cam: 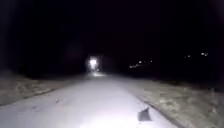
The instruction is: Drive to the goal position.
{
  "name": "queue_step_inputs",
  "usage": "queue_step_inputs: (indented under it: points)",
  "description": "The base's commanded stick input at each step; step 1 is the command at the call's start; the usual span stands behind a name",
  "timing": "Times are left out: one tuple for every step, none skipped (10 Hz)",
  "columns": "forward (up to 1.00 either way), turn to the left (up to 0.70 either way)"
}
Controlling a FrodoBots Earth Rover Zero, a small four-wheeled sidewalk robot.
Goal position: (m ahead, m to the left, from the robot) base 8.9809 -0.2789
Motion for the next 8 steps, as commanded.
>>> queue_step_inputs:
  points:
    - [1.00,0.00]
    - [1.00,0.00]
    - [1.00,0.00]
    - [1.00,0.02]
    - [1.00,0.09]
    - [1.00,0.36]
    - [1.00,0.24]
    - [1.00,0.12]
